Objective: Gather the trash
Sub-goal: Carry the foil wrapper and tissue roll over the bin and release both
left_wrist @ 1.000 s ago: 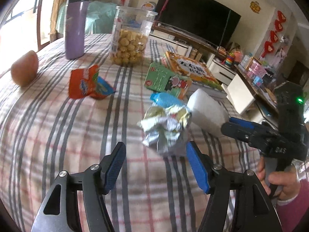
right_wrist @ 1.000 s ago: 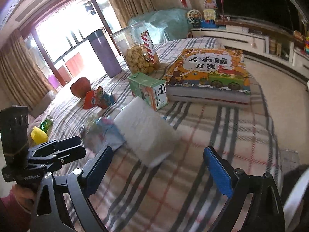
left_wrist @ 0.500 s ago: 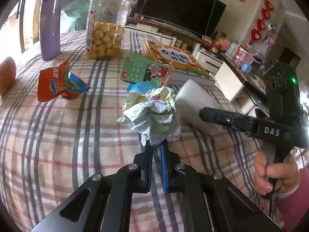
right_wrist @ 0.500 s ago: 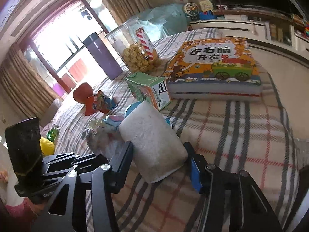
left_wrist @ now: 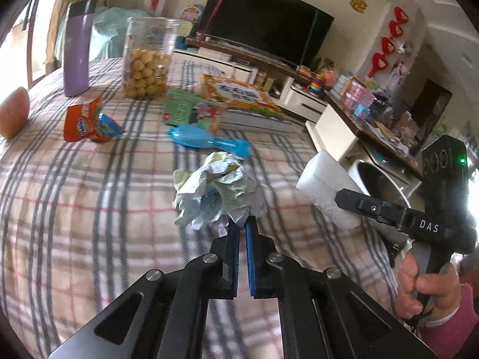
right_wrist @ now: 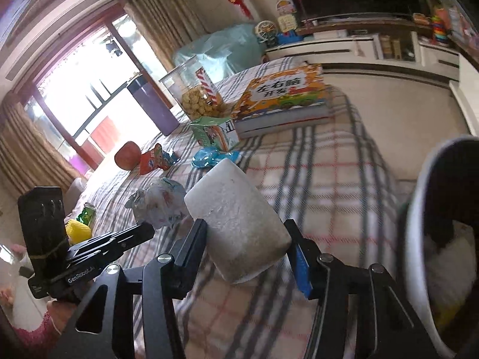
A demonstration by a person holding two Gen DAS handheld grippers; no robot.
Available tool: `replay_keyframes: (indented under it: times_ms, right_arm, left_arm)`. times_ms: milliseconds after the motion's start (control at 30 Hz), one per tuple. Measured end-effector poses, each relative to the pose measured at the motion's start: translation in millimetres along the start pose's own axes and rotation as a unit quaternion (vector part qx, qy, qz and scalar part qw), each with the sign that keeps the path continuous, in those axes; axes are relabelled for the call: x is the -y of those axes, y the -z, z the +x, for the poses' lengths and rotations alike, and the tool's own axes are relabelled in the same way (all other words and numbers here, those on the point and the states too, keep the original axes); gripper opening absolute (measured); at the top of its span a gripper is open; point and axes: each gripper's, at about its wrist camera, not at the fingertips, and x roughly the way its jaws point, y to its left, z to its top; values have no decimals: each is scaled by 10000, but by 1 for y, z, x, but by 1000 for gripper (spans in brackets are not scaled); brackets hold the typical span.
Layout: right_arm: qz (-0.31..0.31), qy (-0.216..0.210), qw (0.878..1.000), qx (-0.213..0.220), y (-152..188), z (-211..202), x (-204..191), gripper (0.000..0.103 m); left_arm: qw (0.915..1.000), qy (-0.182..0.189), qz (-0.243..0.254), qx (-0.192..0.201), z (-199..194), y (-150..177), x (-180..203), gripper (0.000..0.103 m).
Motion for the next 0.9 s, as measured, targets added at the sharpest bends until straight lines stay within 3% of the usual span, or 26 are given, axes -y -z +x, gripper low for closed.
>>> replay_keyframes:
  times_ms: [533,900]
  right_arm:
    - [662,527,9954,443,41,-84,37,53]
    - [1117,966,9860,769,51,-129,79,53]
  left_arm:
    - [9960,671,572,-118,-3,12,72,2]
    - [9910,932,926,-264,24,2,115,2]
